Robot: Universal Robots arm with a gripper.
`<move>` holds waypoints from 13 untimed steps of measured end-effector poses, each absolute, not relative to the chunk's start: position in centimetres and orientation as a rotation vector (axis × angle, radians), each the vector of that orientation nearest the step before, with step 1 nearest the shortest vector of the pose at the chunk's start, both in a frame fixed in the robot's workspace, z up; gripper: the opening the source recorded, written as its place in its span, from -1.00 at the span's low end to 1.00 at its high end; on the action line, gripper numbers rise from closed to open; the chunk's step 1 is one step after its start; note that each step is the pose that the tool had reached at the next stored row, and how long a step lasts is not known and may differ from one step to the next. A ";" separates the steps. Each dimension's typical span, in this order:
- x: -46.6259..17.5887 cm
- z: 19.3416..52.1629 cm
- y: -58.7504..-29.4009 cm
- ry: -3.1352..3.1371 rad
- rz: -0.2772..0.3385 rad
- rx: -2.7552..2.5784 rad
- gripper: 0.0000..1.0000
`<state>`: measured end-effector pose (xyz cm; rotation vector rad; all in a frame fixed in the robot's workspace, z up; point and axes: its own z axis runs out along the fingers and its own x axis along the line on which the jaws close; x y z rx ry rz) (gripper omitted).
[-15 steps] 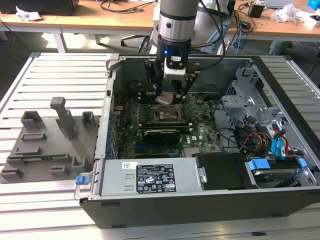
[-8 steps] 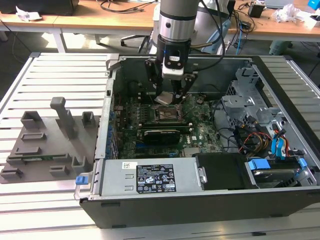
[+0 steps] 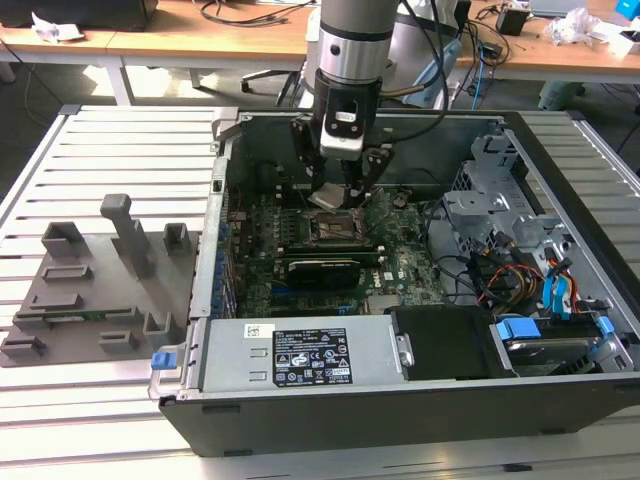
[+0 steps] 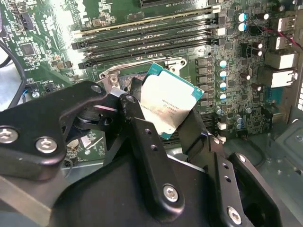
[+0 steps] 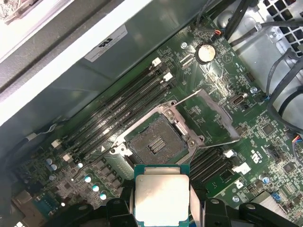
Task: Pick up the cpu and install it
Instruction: 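Place the cpu into insertion slot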
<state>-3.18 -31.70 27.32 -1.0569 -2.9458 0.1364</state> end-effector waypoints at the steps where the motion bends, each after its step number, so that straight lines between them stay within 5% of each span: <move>1: -3.2 27.3 -31.7 -2.942 0.136 -1.067 0.09; 13: -3.2 27.3 -31.7 -2.898 0.136 -1.172 0.09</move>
